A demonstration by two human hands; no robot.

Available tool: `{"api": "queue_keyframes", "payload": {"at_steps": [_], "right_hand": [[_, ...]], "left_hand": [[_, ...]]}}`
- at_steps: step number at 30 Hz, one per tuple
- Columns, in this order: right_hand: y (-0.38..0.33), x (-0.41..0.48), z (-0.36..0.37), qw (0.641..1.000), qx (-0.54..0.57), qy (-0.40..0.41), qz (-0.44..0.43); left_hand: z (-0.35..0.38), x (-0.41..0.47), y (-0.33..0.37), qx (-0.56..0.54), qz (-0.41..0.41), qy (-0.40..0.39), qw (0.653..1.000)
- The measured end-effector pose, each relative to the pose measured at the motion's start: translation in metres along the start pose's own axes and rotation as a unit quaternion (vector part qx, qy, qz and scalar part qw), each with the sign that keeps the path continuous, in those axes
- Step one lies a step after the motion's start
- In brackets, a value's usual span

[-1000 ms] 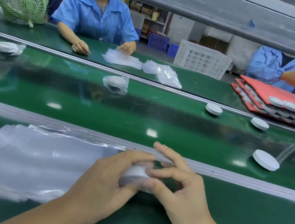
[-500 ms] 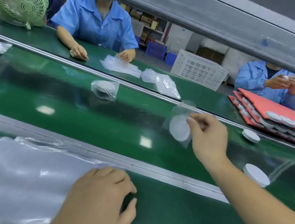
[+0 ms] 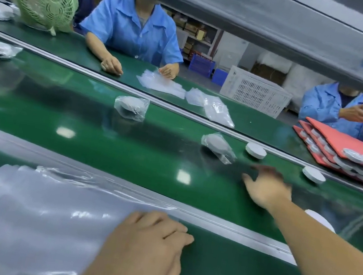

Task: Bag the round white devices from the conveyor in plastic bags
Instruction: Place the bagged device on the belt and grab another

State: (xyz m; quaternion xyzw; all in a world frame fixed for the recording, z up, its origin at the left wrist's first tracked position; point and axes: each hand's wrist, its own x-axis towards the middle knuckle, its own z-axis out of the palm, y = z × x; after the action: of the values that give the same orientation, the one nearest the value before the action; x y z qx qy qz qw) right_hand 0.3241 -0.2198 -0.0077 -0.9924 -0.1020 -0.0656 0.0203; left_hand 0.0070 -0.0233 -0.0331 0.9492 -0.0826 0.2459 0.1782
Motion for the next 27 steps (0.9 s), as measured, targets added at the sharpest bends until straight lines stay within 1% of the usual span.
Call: {"api": "queue_keyframes", "payload": {"at_steps": [1, 2, 3, 4, 5, 6, 8, 10, 11, 13, 14, 16, 17, 18, 20, 23, 27], "right_hand": [[0.028, -0.01, 0.0, 0.997, -0.068, -0.003, 0.042], [0.055, -0.02, 0.001, 0.99, -0.112, -0.023, 0.086], [0.082, -0.029, 0.001, 0.984, -0.118, -0.048, 0.125], [0.104, -0.038, 0.0, 0.982, -0.089, -0.064, 0.153], [0.122, -0.047, -0.003, 0.983, -0.055, -0.067, 0.162], [0.136, -0.056, -0.007, 0.986, -0.036, -0.053, 0.153], [0.145, -0.074, -0.017, 0.992, -0.002, 0.0, 0.127], [0.136, -0.091, -0.026, 0.995, 0.049, 0.042, 0.079], [0.125, -0.101, -0.031, 0.992, 0.097, 0.06, 0.051], [0.093, -0.121, -0.038, 0.977, 0.184, 0.103, -0.029], [0.074, -0.134, -0.043, 0.966, 0.202, 0.131, -0.094], [0.033, -0.165, -0.048, 0.93, 0.185, 0.194, -0.251], [0.016, -0.18, -0.045, 0.909, 0.175, 0.211, -0.313], [0.002, -0.194, -0.04, 0.893, 0.176, 0.215, -0.353], [-0.019, -0.217, -0.024, 0.875, 0.203, 0.214, -0.385], [-0.029, -0.236, -0.002, 0.86, 0.244, 0.23, -0.384], [-0.023, -0.234, 0.002, 0.856, 0.269, 0.238, -0.372]], "left_hand": [[-0.002, 0.0, 0.001, 0.019, -0.012, 0.005, 1.0], [-0.004, 0.0, 0.001, 0.04, -0.03, 0.009, 0.999], [-0.004, 0.0, 0.001, 0.061, -0.051, 0.009, 0.997], [-0.004, 0.0, 0.001, 0.08, -0.064, 0.009, 0.995], [-0.004, -0.001, 0.0, 0.095, -0.069, 0.01, 0.993], [-0.003, -0.001, -0.001, 0.107, -0.068, 0.01, 0.992], [-0.003, -0.002, -0.001, 0.114, -0.059, 0.005, 0.992], [-0.004, -0.002, 0.0, 0.111, -0.046, 0.004, 0.993], [-0.004, -0.003, 0.001, 0.109, -0.042, 0.001, 0.993], [-0.005, -0.003, 0.001, 0.11, -0.043, -0.004, 0.993], [-0.005, -0.003, 0.001, 0.107, -0.048, -0.004, 0.993], [-0.005, -0.002, 0.002, 0.096, -0.075, -0.01, 0.992], [-0.006, -0.001, 0.003, 0.091, -0.092, -0.017, 0.991], [-0.007, -0.001, 0.003, 0.088, -0.105, -0.021, 0.99], [-0.008, -0.002, 0.004, 0.087, -0.123, -0.019, 0.988], [-0.01, -0.003, 0.004, 0.086, -0.137, -0.02, 0.987], [-0.011, -0.005, 0.002, 0.08, -0.105, -0.023, 0.991]]}}
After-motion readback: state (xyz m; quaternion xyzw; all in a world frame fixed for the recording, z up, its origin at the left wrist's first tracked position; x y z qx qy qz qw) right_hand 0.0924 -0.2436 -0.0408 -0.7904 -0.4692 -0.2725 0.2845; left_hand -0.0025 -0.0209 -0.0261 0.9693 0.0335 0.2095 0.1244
